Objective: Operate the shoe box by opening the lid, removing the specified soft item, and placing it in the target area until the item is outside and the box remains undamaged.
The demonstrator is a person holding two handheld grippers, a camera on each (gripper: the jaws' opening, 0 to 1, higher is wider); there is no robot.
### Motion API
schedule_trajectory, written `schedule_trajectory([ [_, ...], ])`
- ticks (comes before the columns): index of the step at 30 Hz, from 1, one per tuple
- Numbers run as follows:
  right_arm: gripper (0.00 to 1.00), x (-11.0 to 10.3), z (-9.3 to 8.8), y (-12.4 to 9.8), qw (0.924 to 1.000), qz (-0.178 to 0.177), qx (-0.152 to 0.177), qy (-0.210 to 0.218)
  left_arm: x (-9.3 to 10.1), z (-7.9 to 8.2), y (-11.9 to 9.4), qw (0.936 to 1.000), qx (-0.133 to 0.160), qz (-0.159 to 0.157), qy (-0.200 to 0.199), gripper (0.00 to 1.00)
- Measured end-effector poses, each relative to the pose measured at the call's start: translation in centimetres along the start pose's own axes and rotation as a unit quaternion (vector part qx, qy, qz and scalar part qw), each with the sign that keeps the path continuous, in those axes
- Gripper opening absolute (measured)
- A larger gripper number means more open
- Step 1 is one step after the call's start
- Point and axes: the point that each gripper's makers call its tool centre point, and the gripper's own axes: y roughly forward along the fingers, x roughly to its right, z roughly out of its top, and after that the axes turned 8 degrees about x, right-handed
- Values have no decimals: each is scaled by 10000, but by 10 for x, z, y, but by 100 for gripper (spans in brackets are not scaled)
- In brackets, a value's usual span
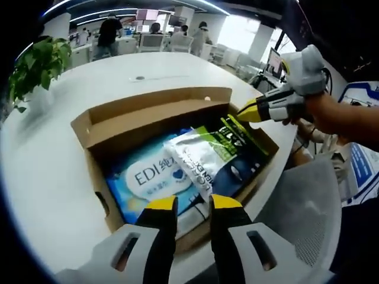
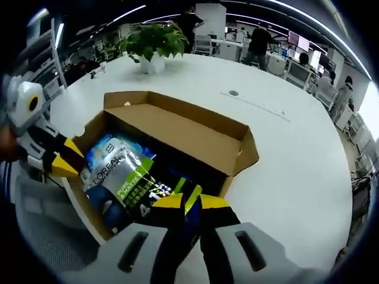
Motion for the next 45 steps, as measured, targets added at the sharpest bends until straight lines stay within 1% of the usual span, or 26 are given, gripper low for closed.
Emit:
schedule_trajectory([
  [3, 7, -1, -4, -1, 10000, 6, -67, 62, 0, -1, 2, 10000, -34, -7, -42, 19],
  [5, 7, -3, -6, -1, 9998, 21, -99, 176, -2, -5, 5, 9999, -143, -3, -42, 17],
  [9, 7, -8, -11, -4, 9994, 39, -210, 277, -2, -4, 8, 9998, -150, -62, -117, 17],
  [14, 8, -9, -14, -4, 9992, 20, -223, 328, -3, -1, 13, 9995, -123, -117, -272, 18],
  [25, 7, -12, -27, -7, 9980, -17, -403, 492, -5, 0, 24, 9989, -170, -199, -395, 18],
  [28, 7, -11, -27, -9, 9980, -31, -388, 500, -3, -1, 26, 9986, -180, -233, -449, 18],
  [29, 7, -12, -27, -10, 9978, -30, -390, 530, -3, -1, 27, 9983, -164, -254, -505, 18],
  [30, 7, -12, -27, -10, 9977, -26, -389, 547, -3, -1, 29, 9975, -127, -269, -641, 18],
  [33, 7, -12, -27, -9, 9975, -26, -400, 577, -4, -1, 30, 9979, -160, -246, -580, 18],
  [39, 6, -17, -27, -6, 9973, 70, -491, 548, -4, 1, 34, 9974, -147, -262, -650, 18],
  [45, 5, -18, -28, -4, 9970, 98, -448, 616, -3, -2, 38, 9971, -199, -279, -683, 18],
])
